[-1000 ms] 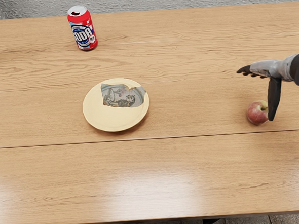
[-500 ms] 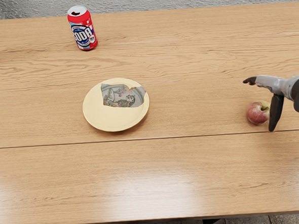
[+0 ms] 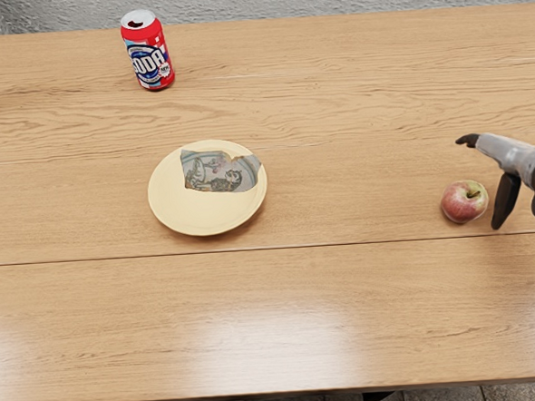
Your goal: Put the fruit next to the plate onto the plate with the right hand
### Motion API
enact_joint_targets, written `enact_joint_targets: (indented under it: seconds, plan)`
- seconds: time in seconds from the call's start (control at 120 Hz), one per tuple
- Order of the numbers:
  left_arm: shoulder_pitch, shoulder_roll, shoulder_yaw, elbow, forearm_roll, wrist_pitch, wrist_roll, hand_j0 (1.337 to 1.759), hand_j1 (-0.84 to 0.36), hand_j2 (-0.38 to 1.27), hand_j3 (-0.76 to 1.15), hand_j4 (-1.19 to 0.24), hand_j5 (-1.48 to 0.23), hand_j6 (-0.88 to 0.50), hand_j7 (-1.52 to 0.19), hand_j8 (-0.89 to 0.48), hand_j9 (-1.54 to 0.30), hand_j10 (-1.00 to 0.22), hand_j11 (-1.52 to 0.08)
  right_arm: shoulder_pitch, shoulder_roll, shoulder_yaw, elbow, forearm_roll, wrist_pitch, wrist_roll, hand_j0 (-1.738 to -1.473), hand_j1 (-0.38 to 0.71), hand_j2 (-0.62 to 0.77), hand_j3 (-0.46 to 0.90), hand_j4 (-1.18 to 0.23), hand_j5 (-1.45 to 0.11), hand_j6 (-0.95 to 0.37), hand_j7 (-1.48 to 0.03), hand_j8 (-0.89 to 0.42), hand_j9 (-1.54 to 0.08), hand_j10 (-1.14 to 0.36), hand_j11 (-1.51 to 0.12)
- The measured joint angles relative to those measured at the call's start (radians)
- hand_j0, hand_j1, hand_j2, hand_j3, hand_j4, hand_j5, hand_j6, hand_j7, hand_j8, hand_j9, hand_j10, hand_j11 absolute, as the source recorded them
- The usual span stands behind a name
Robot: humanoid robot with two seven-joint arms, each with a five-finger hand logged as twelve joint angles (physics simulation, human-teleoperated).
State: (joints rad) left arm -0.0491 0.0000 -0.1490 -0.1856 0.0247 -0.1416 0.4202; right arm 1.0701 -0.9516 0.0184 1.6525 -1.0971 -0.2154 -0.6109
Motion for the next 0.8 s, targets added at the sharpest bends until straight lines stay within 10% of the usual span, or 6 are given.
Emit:
enact_joint_targets:
  seconds: [0.8]
  plan:
    - [-0.002, 0.000, 0.001, -0.015, 0.000, 0.000, 0.000, 1.658, 0.34, 0.00, 0.00, -0.01, -0.01, -0.01, -0.01, -0.01, -0.01, -0.01, -0.01, -0.116, 0.062, -0.005, -0.054, -0.109, -0.145, 0.000, -1.658, -0.05, -0.04, 0.00, -0.26, -0.32, -0.26, -0.32, -0.26, -0.32, -0.25, -0.32]
